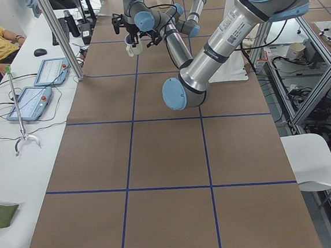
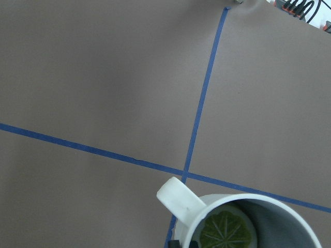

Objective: Left arm hands cup to right arm to dump lemon

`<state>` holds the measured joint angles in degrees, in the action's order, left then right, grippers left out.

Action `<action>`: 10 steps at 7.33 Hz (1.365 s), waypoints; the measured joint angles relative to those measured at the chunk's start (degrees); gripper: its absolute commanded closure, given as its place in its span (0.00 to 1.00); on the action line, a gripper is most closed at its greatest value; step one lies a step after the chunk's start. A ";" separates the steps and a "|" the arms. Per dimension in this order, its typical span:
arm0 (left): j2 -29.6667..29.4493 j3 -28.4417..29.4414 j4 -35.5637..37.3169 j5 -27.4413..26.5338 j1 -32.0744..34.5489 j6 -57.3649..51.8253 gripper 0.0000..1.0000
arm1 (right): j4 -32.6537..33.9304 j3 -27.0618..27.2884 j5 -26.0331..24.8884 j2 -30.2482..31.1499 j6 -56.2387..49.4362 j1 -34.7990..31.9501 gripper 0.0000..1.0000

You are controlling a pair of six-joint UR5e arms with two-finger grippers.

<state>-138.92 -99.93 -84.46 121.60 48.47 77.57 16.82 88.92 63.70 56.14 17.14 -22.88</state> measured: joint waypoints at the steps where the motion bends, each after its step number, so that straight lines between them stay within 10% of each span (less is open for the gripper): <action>1: -0.01 -0.35 0.00 -0.03 -0.28 0.57 1.00 | 0.08 -0.03 -0.09 0.04 0.00 0.01 0.06; 10: -0.27 -2.62 0.08 -0.13 -2.43 3.40 1.00 | 0.15 -0.24 -2.00 0.23 -0.06 0.03 0.06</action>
<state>-139.19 -102.55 -84.38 121.47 46.04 80.97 16.96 88.68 61.70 56.37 17.08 -22.85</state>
